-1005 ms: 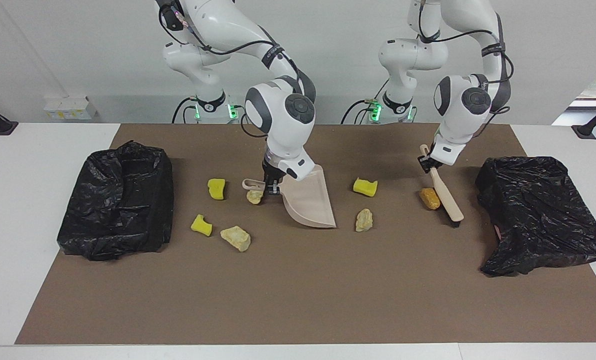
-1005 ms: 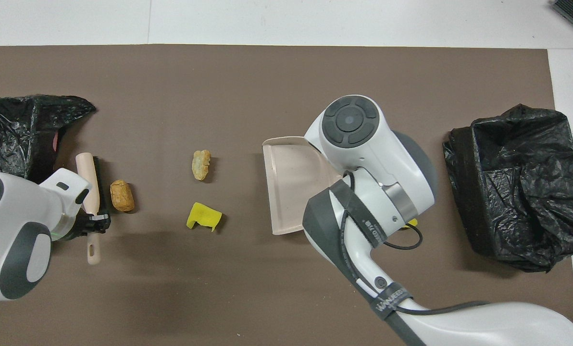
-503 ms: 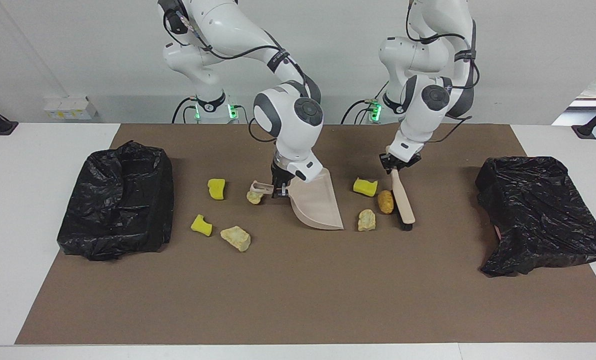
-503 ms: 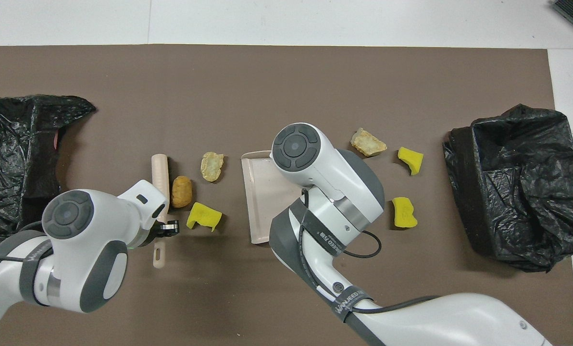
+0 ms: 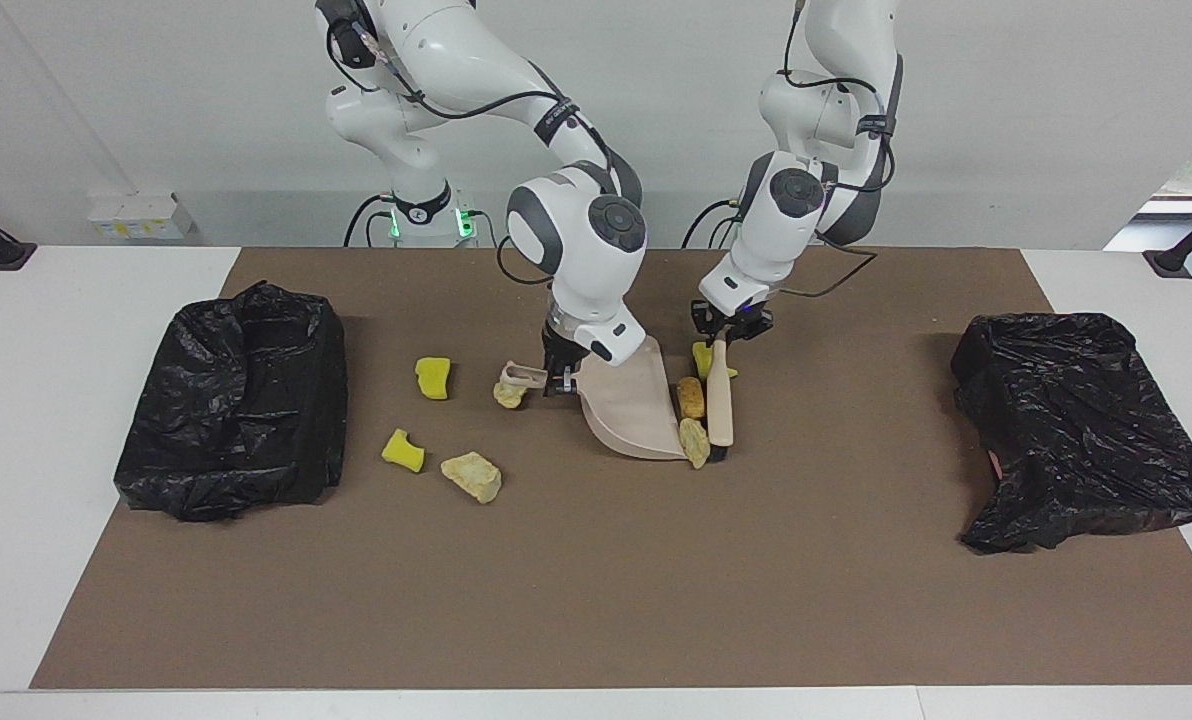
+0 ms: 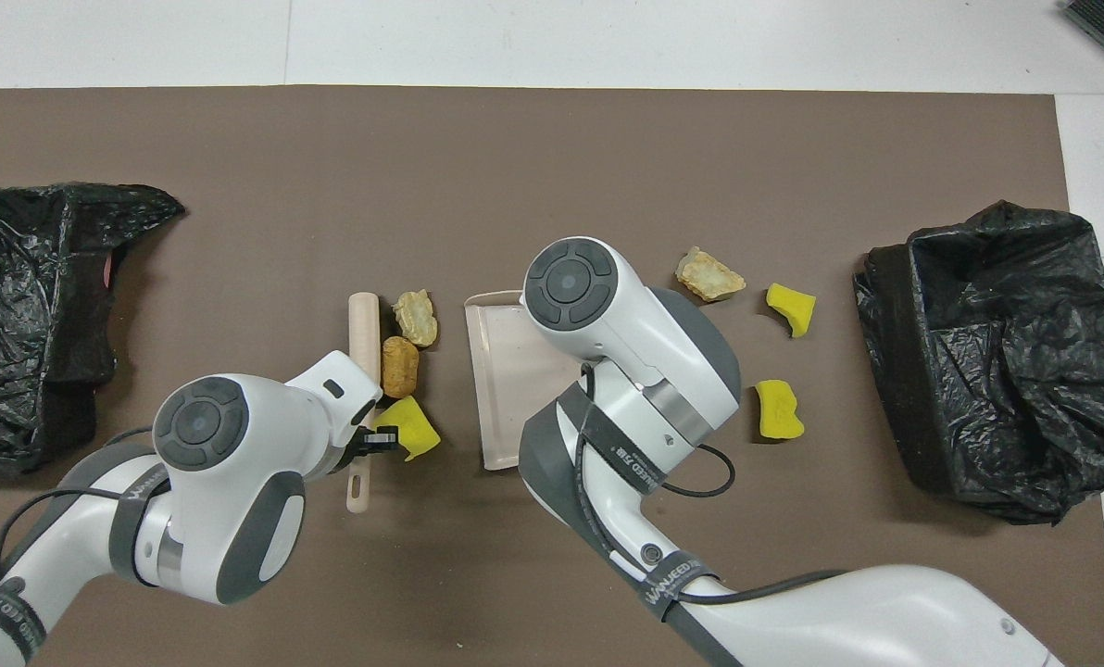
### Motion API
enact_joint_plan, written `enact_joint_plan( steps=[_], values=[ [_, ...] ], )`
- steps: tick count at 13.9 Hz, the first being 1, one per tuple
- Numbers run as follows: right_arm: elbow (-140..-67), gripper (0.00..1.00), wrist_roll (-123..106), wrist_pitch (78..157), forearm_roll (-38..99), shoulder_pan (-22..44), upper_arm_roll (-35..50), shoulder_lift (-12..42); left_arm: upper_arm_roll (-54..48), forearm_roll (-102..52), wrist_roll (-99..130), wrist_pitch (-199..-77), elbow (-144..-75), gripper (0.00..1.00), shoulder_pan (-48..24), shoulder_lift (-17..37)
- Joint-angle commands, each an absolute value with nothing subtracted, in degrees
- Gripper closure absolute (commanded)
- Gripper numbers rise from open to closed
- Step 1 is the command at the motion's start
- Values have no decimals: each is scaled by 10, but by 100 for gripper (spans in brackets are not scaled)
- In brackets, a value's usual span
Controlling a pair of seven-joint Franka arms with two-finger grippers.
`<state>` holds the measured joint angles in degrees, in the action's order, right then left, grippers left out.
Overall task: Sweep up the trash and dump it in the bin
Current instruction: 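Push the debris into the dustpan with the brush in the left gripper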
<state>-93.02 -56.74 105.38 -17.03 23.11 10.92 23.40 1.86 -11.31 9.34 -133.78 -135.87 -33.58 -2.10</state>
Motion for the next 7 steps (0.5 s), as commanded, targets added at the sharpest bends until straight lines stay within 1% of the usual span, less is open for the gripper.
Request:
enact_joint_plan(
  steps=[1, 3, 5, 7],
  values=[
    [-938, 100, -557, 1056, -183, 229, 112, 229, 26, -150, 36, -1338, -1348, 100, -386, -17],
    [-938, 100, -562, 1055, -191, 229, 112, 229, 26, -154, 36, -1334, -1332, 100, -413, -14],
    [-938, 100, -568, 1055, -192, 229, 112, 229, 30, -175, 36, -1332, -1311, 100, -410, -5],
    [-936, 100, -580, 1055, -196, 229, 112, 229, 34, -180, 56, -1317, -1304, 100, -395, -13]
  ],
)
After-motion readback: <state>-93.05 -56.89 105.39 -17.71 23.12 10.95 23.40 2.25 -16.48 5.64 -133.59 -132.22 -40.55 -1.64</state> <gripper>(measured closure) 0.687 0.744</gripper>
